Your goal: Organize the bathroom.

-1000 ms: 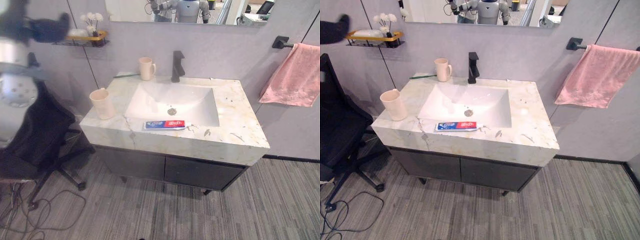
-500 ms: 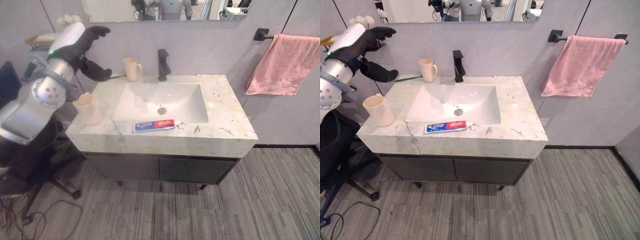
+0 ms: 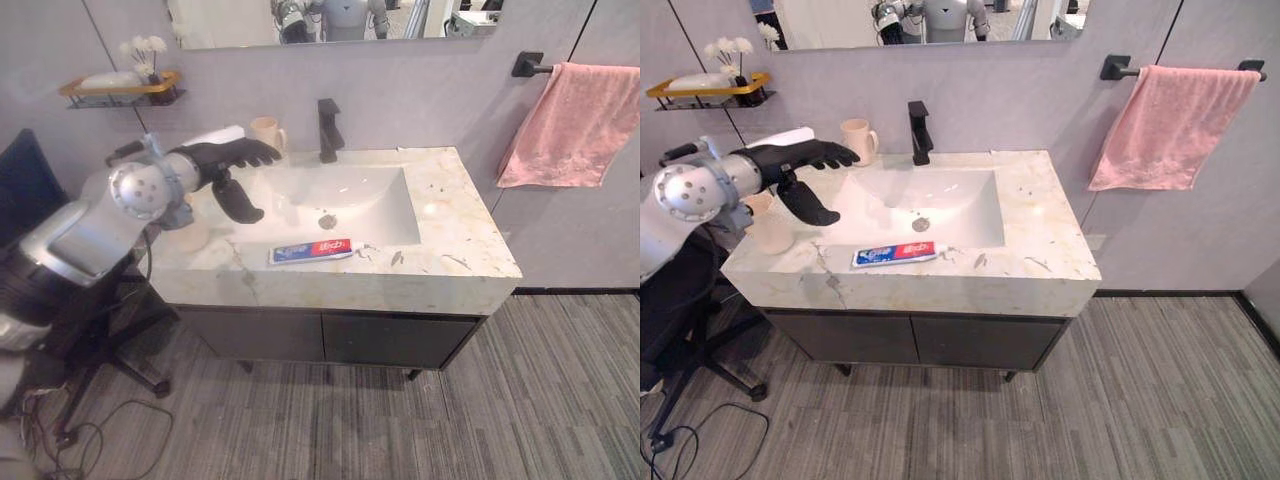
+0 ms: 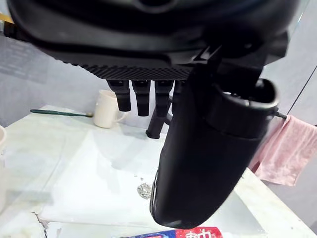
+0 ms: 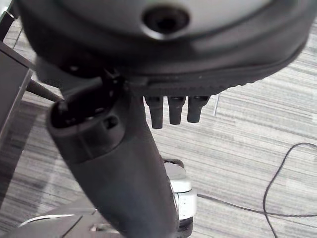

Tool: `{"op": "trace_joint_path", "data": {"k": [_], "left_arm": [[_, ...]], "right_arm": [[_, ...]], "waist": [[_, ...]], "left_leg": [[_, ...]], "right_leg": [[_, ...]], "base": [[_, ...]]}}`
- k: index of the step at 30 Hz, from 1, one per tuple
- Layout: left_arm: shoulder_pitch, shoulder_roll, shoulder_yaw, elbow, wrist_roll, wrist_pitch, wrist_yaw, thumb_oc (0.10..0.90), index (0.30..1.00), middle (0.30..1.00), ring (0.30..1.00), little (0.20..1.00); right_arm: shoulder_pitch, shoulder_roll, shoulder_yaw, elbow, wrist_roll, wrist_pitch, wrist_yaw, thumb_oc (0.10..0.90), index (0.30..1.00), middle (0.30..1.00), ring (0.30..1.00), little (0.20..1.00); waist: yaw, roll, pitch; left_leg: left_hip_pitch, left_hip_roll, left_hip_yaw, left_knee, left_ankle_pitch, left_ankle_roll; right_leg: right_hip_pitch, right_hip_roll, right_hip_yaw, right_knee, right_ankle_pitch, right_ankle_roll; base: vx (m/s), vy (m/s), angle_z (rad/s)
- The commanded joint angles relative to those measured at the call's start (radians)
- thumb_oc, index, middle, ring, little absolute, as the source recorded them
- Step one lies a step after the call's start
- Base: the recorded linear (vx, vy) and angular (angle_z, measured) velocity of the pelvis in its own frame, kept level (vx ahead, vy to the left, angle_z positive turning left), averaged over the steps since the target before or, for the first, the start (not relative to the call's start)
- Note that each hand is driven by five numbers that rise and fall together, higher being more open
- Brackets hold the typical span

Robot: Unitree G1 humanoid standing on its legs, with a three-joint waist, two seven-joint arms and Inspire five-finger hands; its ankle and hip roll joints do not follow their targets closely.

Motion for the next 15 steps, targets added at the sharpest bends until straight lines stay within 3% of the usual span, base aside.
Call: {"op": "trace_joint_path", "data": {"k": [1,15], "left_arm": [[-0.091,0.033,0.165,0.051,0.106,-0.02,0.019,0.8,0.9,0.9,0.9,0.9],[0.086,0.002,0.281,0.016,0.099,-0.003,-0.084,0.8,0.9,0.9,0.9,0.9]], "right_arm": [[0.006,-0.025,0.009,0.008,0.008,0.019,0.006,0.8,0.9,0.9,0.9,0.9],[-0.004,-0.035,0.006,0.007,0.047,0.006,-0.014,0.8,0.9,0.9,0.9,0.9]], "waist": [[0.017,0.03,-0.036],[0.032,0.038,-0.015]], "left_leg": [[0.0,0.067,-0.036,0.092,-0.113,-0.047],[-0.031,0.062,-0.052,0.105,-0.105,-0.045]], "right_leg": [[-0.095,-0.02,-0.031,0.064,0.039,0.115],[-0.1,-0.022,-0.045,0.066,0.035,0.099]], "base": [[0.0,0.0,0.0],[0.0,0.0,0.0]]}}
